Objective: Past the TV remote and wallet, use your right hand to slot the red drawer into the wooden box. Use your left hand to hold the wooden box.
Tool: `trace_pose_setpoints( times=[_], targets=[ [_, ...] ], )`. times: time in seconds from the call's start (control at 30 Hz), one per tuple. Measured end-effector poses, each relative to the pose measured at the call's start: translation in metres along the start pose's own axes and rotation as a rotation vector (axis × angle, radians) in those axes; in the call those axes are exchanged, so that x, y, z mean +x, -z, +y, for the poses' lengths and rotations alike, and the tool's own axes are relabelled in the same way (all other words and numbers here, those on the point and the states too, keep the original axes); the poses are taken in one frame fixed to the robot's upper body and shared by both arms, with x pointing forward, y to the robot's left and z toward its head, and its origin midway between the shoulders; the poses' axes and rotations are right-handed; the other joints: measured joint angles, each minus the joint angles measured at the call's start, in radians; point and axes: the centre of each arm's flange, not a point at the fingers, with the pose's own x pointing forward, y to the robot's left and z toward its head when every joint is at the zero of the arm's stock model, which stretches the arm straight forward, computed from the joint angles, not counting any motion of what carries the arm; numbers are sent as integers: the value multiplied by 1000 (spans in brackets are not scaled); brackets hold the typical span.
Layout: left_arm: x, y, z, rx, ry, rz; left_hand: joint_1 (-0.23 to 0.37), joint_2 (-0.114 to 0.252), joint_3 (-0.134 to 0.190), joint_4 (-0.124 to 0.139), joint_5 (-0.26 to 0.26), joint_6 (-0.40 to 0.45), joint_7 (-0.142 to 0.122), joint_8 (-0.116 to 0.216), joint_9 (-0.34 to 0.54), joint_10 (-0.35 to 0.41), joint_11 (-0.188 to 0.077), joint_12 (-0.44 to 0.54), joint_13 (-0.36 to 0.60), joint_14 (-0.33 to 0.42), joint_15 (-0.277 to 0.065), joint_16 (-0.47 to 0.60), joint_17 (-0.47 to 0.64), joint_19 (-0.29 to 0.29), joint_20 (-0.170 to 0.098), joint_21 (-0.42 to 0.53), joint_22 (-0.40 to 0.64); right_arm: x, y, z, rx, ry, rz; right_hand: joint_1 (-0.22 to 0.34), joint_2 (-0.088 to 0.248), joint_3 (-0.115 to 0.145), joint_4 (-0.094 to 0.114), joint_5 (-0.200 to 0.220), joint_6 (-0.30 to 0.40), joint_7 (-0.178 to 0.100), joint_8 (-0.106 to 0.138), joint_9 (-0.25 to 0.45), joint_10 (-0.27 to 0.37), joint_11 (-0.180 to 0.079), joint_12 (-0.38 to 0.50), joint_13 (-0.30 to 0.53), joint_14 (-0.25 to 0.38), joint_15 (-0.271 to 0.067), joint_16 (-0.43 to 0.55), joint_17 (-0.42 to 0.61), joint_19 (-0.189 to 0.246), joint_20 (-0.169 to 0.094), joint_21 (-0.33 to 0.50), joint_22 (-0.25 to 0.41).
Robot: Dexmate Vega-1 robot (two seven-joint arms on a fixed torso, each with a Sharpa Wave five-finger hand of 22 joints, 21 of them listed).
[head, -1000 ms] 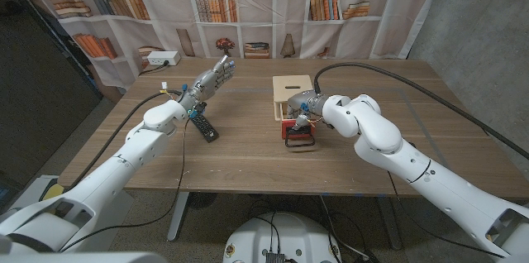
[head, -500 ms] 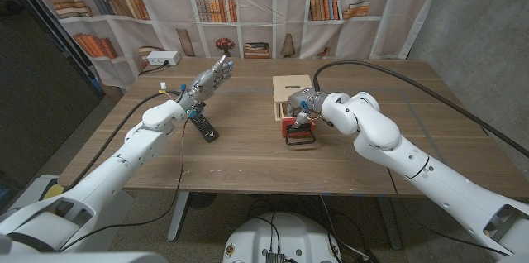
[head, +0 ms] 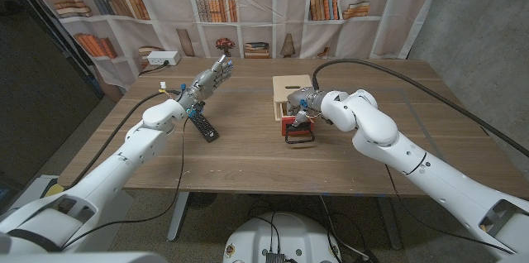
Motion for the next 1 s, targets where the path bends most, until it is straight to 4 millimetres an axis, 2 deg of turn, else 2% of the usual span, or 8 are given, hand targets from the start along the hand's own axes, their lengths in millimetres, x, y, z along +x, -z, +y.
trace_pose_setpoints(
  times=[0.23, 0.4, 0.73, 0.83, 0.9, 1.0],
  targets=[
    [2, 0, 1, 0, 0, 0, 0, 0, -6, 0, 0, 3, 3, 0, 0, 0, 0, 0, 0, 0, 0, 0, 0, 0, 0, 0, 0, 2, 2, -2, -1, 3, -1, -2, 2, 0, 0, 0, -5, -5, 0, 1, 0, 0, 2, 0, 0, 0, 0, 0, -7, 0, 4, 0],
    [3, 1, 2, -1, 1, 0, 0, 0, -6, 0, 0, 3, 3, 0, 0, 0, 0, 0, 0, 0, 0, 0, 0, 0, 0, 0, 0, 3, 3, -4, -3, 2, -1, -9, 9, -19, 17, 0, -7, -7, -4, 1, -5, -5, -4, 0, -14, 3, -15, 2, -25, 3, 8, -14],
    [5, 2, 2, -2, 6, 2, 0, 0, -6, 0, 0, 3, 3, 0, 0, 0, 0, 0, 0, 0, 0, 0, 0, -6, 6, 0, 0, 3, 4, -6, -7, 0, -4, -20, 18, -32, 30, 3, -16, -16, -13, 1, -17, -10, -24, 5, -43, 11, -34, -3, -38, 2, 8, -40],
    [7, 2, 3, -4, 6, 3, 0, 0, -6, 0, 0, 5, 0, 0, 0, 0, 0, 0, 0, 0, 0, 0, 0, -6, 5, 0, 0, 3, 4, -7, -10, 0, -6, -59, 19, -34, 32, 5, -30, -24, -20, 1, -39, -1, -35, 4, -62, 20, -42, -8, -43, 8, 8, -51],
    [7, 3, 3, -5, 6, 5, 0, 0, -12, 0, 0, 7, -1, 0, 0, 0, 0, 0, 0, 0, 0, 0, 0, -5, 5, 0, 0, 4, 4, -8, -12, 0, -7, -79, 19, -31, 41, 8, -49, -19, -24, 2, -53, 3, -44, 1, -71, 23, -45, -8, -49, 5, 8, -58],
    [8, 4, 3, -6, 5, 6, 0, 0, -11, 0, 0, 7, -1, 0, 0, 0, 0, 0, 0, 0, 0, 0, 0, -5, 5, 0, 0, 4, 5, -10, -15, 1, -6, -98, 16, -30, 42, 9, -77, -11, -27, 0, -77, 5, -57, -6, -90, 32, -55, -8, -55, 9, 8, -68]
  ],
)
